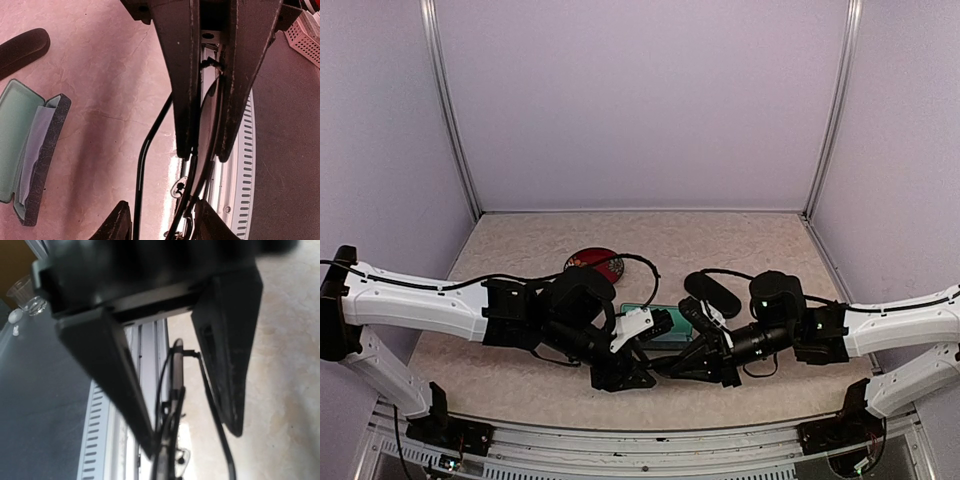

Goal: Organize the sunglasses
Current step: Fold the right temple of the sunglasses on the sunglasses, then pass from the right arm to the left

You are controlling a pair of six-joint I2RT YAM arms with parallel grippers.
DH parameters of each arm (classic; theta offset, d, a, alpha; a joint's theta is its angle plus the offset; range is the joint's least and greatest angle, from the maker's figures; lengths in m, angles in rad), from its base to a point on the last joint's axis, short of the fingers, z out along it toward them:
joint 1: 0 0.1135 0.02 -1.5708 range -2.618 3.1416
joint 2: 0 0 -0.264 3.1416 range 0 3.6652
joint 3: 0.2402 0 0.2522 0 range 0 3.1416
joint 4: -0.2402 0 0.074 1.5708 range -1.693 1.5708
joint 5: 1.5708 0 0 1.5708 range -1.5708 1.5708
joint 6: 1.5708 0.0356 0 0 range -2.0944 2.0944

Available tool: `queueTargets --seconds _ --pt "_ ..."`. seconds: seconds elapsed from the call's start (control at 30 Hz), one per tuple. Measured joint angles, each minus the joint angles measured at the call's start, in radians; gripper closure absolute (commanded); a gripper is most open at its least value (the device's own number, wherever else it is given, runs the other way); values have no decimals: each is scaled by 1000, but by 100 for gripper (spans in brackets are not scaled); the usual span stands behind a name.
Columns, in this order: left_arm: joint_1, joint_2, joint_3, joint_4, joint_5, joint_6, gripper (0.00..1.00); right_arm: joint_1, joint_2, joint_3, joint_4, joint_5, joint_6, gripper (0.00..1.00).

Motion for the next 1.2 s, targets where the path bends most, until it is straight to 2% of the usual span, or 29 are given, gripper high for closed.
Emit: queueTargets --seconds 0.17,0.6,1.0,1.2 --pt "9 -4 3 -2 0 3 71 0 0 -10 11 -7 6 91" --pt "10 -4 11 -19 28 28 89 -2 14 -13 34 -13 24 85" --pt "17 -6 12 -14 8 32 91 -2 -3 -15 32 24 48 55" --pt "21 -37 -2 4 2 30 91 -7 -72 -32 24 51 53 46"
